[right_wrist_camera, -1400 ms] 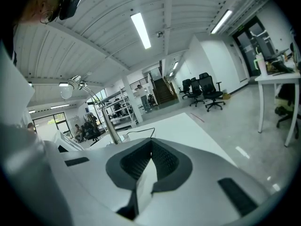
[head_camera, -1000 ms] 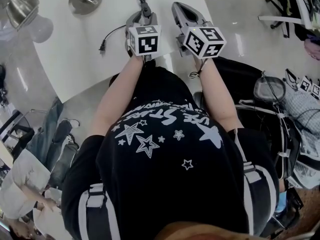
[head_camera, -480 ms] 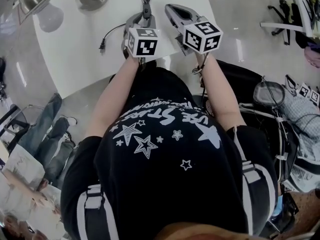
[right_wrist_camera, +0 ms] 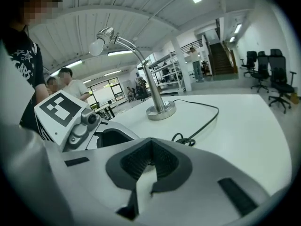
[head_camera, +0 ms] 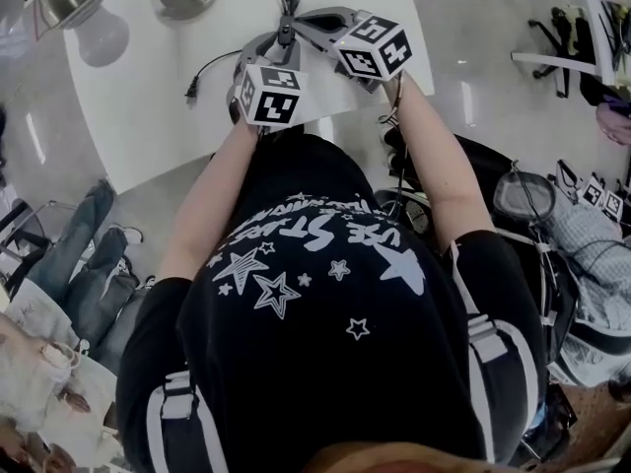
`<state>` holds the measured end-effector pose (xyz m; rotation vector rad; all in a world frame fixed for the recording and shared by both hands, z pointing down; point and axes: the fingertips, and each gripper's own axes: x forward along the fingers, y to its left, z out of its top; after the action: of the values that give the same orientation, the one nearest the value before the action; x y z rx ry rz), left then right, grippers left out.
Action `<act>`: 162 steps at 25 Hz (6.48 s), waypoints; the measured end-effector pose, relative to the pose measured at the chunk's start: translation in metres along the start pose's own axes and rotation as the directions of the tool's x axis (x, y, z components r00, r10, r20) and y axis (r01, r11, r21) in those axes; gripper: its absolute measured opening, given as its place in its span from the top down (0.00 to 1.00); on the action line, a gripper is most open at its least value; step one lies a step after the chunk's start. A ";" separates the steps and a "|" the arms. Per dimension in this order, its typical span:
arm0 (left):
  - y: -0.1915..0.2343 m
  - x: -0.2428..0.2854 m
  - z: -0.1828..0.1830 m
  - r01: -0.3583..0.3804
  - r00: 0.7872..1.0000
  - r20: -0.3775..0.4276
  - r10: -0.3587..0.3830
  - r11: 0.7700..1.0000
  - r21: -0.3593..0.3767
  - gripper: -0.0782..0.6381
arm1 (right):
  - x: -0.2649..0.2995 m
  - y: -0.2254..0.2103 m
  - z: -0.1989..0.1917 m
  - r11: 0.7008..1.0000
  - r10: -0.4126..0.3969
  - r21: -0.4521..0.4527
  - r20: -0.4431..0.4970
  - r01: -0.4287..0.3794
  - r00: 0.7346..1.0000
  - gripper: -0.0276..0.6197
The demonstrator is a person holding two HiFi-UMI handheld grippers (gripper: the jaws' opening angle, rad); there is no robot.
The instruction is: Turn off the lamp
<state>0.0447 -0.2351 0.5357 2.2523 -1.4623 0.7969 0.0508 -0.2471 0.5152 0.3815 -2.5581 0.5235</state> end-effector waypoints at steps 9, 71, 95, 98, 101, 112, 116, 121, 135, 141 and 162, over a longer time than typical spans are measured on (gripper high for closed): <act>-0.003 0.002 0.000 0.006 1.000 0.001 -0.006 1.000 0.000 0.69 | 0.023 0.005 0.003 0.994 0.063 -0.085 -0.112 -0.073 0.992 0.95; -0.002 0.004 0.001 0.025 1.000 0.003 -0.025 0.998 -0.058 0.69 | -0.009 0.010 -0.012 0.964 -0.058 -0.266 -0.249 -0.011 0.967 0.95; 0.017 -0.059 -0.009 -0.008 1.000 0.007 0.009 0.991 -0.134 0.69 | -0.068 0.023 0.014 0.986 -0.091 0.151 0.156 0.067 0.984 0.95; 0.029 -0.079 -0.012 0.004 1.000 0.030 0.000 0.991 -0.133 0.69 | -0.065 0.041 0.011 0.982 -0.119 0.162 0.163 0.093 0.979 0.95; 0.046 -0.101 -0.017 -0.016 0.997 0.076 0.026 0.991 -0.132 0.69 | -0.060 0.060 0.006 0.976 -0.155 0.181 0.167 0.124 0.974 0.95; 0.123 -0.176 -0.064 0.065 0.990 0.138 -0.041 0.983 -0.172 0.69 | 0.006 0.150 0.016 0.949 -0.245 0.251 0.207 0.191 0.947 0.95; 0.145 -0.206 -0.084 0.103 0.986 0.149 -0.078 0.981 -0.167 0.69 | 0.033 0.190 0.024 0.943 -0.264 0.263 0.225 0.202 0.938 0.95; 0.162 -0.237 -0.106 0.167 0.977 0.155 -0.144 0.975 -0.145 0.69 | 0.056 0.235 0.029 0.932 -0.305 0.273 0.235 0.238 0.923 0.95; 0.154 -0.280 -0.142 0.199 0.971 0.159 -0.177 0.970 -0.137 0.88 | 0.053 0.306 0.003 0.893 -0.383 0.350 0.257 0.283 0.887 0.95; 0.143 -0.306 -0.134 0.198 0.965 0.200 -0.168 0.970 -0.141 0.88 | 0.034 0.322 0.015 0.893 -0.405 0.342 0.326 0.293 0.854 0.95; 0.079 -0.366 -0.112 0.222 0.937 0.296 -0.184 0.970 -0.099 0.88 | -0.035 0.377 -0.002 0.870 -0.488 0.267 0.352 0.413 0.799 0.95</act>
<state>-0.1721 0.0584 0.3952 2.4409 -1.3219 0.3129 -0.0538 0.0939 0.3886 1.2574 -2.6684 0.5298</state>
